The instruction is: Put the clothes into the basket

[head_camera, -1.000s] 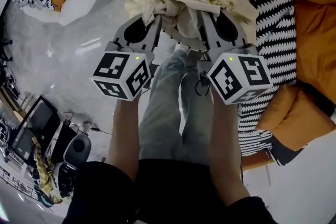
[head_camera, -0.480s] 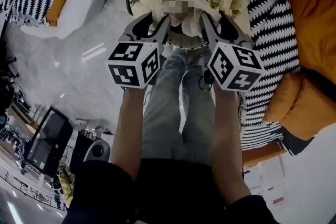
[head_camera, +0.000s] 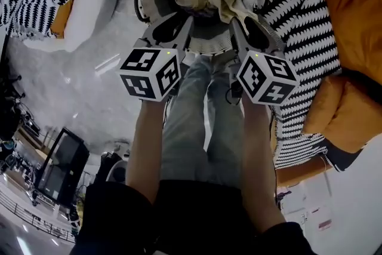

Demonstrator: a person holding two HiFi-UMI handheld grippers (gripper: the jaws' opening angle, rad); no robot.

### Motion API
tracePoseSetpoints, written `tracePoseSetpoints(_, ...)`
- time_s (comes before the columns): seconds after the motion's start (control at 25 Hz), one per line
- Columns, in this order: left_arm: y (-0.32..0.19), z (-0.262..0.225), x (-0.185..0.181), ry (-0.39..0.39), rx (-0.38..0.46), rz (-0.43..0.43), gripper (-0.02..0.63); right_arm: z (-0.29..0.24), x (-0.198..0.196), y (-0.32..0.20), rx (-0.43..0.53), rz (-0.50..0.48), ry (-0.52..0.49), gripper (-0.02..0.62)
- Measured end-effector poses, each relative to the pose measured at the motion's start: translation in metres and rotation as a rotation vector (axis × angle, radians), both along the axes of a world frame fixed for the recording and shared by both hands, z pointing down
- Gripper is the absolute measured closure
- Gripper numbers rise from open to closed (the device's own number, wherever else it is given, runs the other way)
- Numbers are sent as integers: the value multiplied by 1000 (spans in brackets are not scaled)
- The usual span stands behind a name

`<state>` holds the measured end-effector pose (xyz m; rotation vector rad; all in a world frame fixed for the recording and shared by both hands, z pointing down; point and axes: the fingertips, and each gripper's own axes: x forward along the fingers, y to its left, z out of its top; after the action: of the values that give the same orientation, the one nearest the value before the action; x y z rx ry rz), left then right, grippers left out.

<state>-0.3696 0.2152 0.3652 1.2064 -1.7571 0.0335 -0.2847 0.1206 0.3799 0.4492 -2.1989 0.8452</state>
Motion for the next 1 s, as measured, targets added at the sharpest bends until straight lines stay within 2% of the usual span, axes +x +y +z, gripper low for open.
tracePoseSetpoints(0.08, -3, -4, 0, 0, 26, 2, 567, -3, 3, -2, 7, 18, -6, 479)
tracePoseSetpoints(0.32, -22, -28, 21, 14, 137, 87, 597, -18, 30, -17, 35, 119, -28, 560)
tracePoseSetpoints(0.68, -51, -72, 69, 21, 264, 217, 597, -66, 79, -24, 78, 217, -148, 580)
tracePoseSetpoints(1.0, -102, -134, 149, 47, 336, 390, 597, -129, 164, -51, 147, 416, -194, 581)
